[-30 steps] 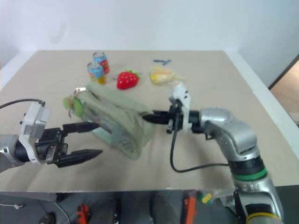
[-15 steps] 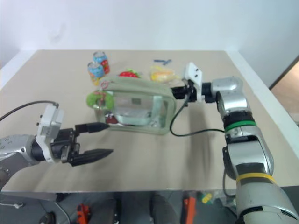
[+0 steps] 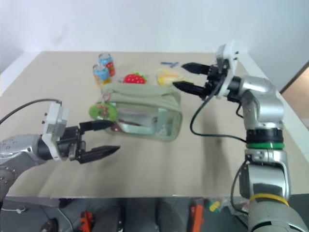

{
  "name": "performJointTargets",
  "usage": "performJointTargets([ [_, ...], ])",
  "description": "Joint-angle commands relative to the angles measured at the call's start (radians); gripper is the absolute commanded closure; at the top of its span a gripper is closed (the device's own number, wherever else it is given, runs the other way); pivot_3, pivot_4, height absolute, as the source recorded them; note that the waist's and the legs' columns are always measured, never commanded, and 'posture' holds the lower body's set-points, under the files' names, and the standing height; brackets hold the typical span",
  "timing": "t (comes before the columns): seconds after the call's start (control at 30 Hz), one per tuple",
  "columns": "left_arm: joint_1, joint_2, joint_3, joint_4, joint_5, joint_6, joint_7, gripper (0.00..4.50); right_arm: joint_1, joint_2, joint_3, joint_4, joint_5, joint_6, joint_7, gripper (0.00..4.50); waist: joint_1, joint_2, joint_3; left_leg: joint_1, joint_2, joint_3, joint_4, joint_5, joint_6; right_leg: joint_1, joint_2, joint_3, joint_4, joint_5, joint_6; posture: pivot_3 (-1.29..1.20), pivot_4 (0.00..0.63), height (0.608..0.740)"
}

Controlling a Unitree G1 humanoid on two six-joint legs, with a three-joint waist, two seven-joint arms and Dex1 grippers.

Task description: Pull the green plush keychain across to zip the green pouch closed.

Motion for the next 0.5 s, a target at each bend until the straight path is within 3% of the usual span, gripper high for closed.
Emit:
performJointTargets([
  [0.03, -0.023, -0.003, 0.003, 0.010, 0.008, -0.017, -0.013, 0.00, 0.116, -0.020, -0.054, -0.222, 0.071, 0.100, -0.084, 0.67, -0.001, 0.000, 0.000, 0.000, 0.000, 0.000, 0.000, 0.000, 0.000, 0.000, 0.000, 0.000, 0.000, 0.000, 0.000, 0.00, 0.150, 0.740],
  [0.17, -0.051, -0.010, -0.014, 0.043, 0.034, -0.025, -0.028, 0.00, 0.300, 0.001, -0.034, -0.404, 0.085, 0.136, -0.162, 0.67, -0.004, 0.000, 0.000, 0.000, 0.000, 0.000, 0.001, 0.000, 0.000, 0.000, 0.000, 0.000, 0.001, 0.000, 0.000, 0.00, 0.150, 0.740],
  [0.3, -0.087, -0.023, -0.022, 0.061, 0.056, -0.030, -0.030, 0.00, 0.342, 0.021, -0.007, -0.434, 0.071, 0.126, -0.209, 0.67, -0.007, 0.000, 0.000, 0.001, 0.000, 0.001, 0.002, 0.001, 0.001, 0.000, 0.001, 0.001, 0.001, 0.002, 0.001, 0.00, 0.150, 0.740],
  [0.5, -0.093, -0.033, -0.013, 0.053, 0.062, -0.026, -0.016, 0.00, 0.326, 0.041, 0.029, -0.408, 0.075, 0.118, -0.225, 2.50, -0.005, 0.000, 0.000, 0.002, 0.000, 0.001, 0.004, 0.003, 0.002, 0.001, 0.000, 0.002, 0.000, 0.003, -0.002, 0.00, 0.150, 0.740],
])
